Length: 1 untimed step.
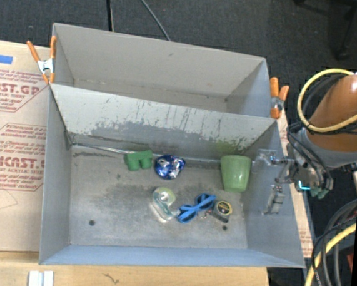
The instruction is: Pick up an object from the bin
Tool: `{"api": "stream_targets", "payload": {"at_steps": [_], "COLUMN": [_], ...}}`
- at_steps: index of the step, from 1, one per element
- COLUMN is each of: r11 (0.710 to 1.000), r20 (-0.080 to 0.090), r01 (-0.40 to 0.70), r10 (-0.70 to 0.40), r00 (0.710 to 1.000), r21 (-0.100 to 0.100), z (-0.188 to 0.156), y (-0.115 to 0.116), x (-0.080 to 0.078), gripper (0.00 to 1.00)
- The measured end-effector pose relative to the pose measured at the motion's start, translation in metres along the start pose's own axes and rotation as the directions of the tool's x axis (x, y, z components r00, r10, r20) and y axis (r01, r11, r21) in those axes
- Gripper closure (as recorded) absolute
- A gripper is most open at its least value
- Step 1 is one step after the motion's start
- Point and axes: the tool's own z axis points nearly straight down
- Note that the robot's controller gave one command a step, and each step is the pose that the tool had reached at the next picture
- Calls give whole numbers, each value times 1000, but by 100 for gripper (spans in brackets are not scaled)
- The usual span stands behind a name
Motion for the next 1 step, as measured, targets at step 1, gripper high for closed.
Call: {"api": "stream_targets", "payload": {"at_steps": [1], "r11": [999], "r20": [0], "r01": [49], "r10": [-49], "r00": [999], "r21": [-3], "z": [102], "y": [60], "x": [-14], "gripper": [0]}}
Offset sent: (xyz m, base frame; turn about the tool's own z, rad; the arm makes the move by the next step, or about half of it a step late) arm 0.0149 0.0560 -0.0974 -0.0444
